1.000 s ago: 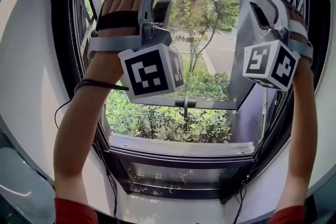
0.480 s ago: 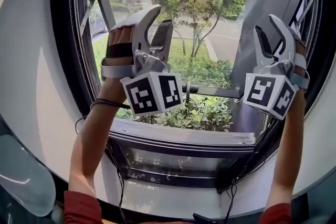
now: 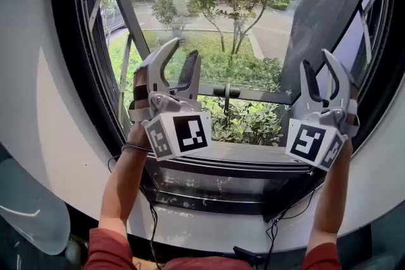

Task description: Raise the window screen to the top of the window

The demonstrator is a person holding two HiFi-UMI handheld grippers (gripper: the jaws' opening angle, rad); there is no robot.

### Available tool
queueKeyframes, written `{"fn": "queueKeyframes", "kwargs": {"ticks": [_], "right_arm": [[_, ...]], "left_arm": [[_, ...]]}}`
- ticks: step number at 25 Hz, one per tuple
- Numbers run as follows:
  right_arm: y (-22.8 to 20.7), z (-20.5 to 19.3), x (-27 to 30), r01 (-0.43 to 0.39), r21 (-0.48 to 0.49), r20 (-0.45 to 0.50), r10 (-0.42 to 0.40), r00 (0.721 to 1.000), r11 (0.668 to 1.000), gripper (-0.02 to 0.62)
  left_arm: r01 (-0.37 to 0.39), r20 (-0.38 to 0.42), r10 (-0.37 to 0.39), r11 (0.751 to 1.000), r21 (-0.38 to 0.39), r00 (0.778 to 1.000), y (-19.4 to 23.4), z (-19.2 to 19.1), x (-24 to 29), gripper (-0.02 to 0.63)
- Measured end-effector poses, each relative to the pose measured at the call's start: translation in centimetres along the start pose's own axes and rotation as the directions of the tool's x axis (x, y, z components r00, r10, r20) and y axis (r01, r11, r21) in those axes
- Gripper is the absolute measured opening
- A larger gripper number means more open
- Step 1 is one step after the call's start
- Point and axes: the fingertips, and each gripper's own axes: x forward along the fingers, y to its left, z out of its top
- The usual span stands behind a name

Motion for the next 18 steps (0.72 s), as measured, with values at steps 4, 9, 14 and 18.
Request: {"fn": "queueKeyframes", "kwargs": {"ticks": [4,9,14,18], "right_arm": [[2.3,-0.7,-2.6,-0.046,0.125,0.002,0.047,0.999,0.991,0.195],[5.6,-1.5,-5.7,-0.119,0.335,0.020,0.119,0.993,0.935,0.195],[9.3,-2.9,-9.1,-0.177,0.531,0.047,0.180,0.983,0.828,0.195],[12.0,-4.3,-11.5,-0.184,0.669,0.042,0.211,0.977,0.720,0.193]], "left_arm": [[0.041,-0.016,-0.044,0.990,-0.135,0.999,-2.5,-1.5,-2.5,0.166],[0.091,-0.044,-0.109,0.951,-0.296,0.993,-5.8,-3.6,-5.9,0.166],[0.120,-0.080,-0.172,0.889,-0.442,0.982,-9.3,-5.8,-9.9,0.166],[0.118,-0.114,-0.209,0.838,-0.532,0.971,-11.6,-7.4,-13.0,0.166]]}}
